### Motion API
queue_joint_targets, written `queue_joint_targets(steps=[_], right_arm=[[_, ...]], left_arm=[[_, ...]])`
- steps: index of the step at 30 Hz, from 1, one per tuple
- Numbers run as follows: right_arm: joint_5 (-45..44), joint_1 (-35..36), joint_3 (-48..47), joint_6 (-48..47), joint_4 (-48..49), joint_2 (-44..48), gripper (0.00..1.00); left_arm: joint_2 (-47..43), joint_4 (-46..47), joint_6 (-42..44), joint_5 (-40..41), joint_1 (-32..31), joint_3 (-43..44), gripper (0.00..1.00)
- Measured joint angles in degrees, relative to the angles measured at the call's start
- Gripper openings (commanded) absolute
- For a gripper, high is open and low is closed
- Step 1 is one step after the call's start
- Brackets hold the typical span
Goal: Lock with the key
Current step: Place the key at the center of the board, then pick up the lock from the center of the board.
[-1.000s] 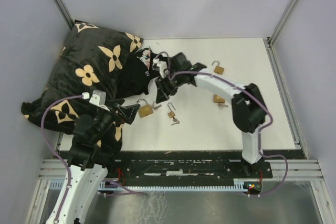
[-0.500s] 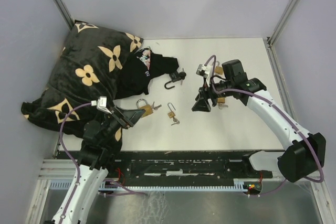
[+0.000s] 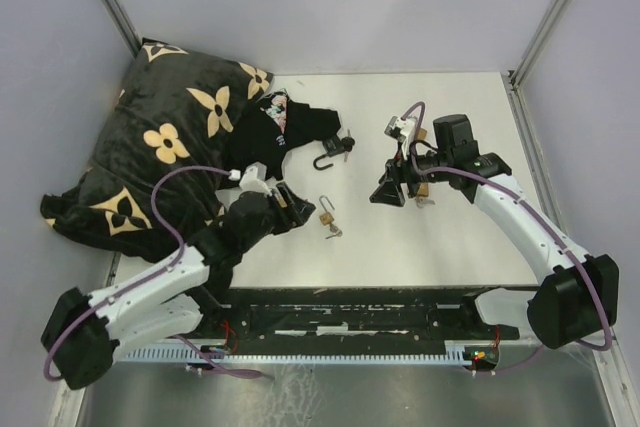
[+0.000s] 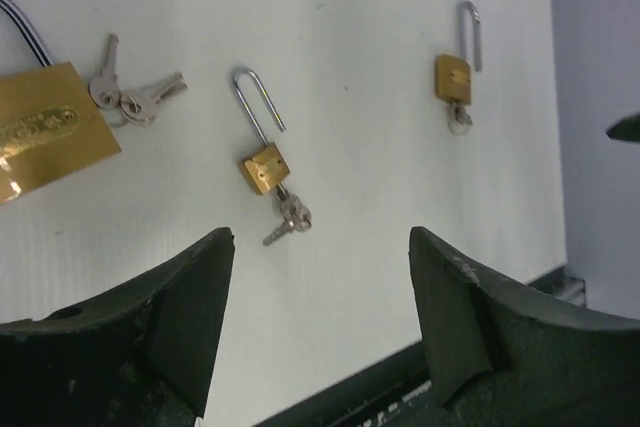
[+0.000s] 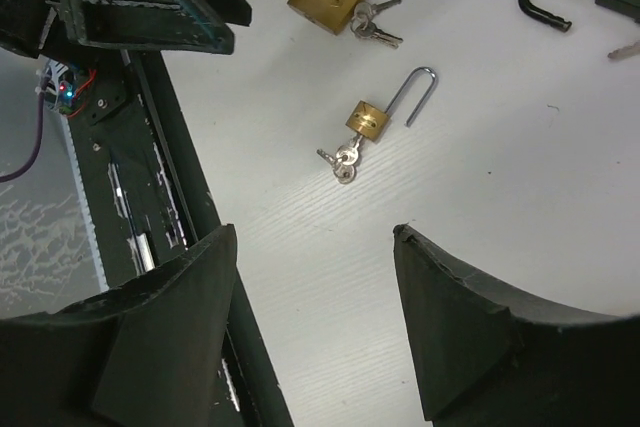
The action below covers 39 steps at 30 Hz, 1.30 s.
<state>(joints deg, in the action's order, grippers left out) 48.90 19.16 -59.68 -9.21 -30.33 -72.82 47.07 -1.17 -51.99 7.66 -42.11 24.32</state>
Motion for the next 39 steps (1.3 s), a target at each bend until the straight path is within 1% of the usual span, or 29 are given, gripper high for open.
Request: queue_joint_targets(steps=[3,4,5,7,9,11,15,19,23,32,39], right_arm=[[-0.83,-0.72,0.00,0.39,0.33,0.00,0.72],[-1.14,-0.98,0.00,0.50,0.44,0.00,0.72],[-1.38,-1.29,0.00,0.63,0.55,0.00,0.72],[-1.75,-1.84,0.00,1.07,0.87,0.00,0.72],[-2.03,-2.51,0.00,1.42,0.98,0.00,0.72],[-2.45,-3.17,0.00,1.77,1.09,0.02,0.72],[-2.73,-4.04,0.00,2.58,1.25,0.26,0.73],[-2.71,-4.61,0.02,3.48,1.75,1.03,0.73],[-2.64,-5.01,0.02,4.37,2.82,1.53,0.73],[-2.62,-5.44,0.04,5.33,3.63,1.64,0.73],[-2.43,-5.73,0.31,5.95,4.00,1.64,0.73]], left_arm=[[10.88,-2.29,0.07,7.52,-3.15,7.69,0.75],[14.32,-3.74,0.04,10.36,-4.33,10.54,0.73],[17.40,-5.07,0.02,12.74,-5.55,13.20,0.72],[22.64,-7.76,0.00,17.27,-7.87,17.90,0.66],[25.59,-9.33,0.00,19.76,-8.98,20.37,0.58],[28.76,-10.99,-0.02,22.08,-9.90,22.80,0.57],[34.75,-14.08,-0.79,24.79,-10.78,26.82,0.60],[42.32,-20.09,-2.71,27.23,-11.61,33.57,0.64],[48.33,-24.57,-3.74,28.94,-12.48,39.01,0.65],[55.25,-28.59,-5.27,29.24,-12.76,41.83,0.64],[57.29,-28.98,-6.84,29.18,-12.85,42.12,0.63]])
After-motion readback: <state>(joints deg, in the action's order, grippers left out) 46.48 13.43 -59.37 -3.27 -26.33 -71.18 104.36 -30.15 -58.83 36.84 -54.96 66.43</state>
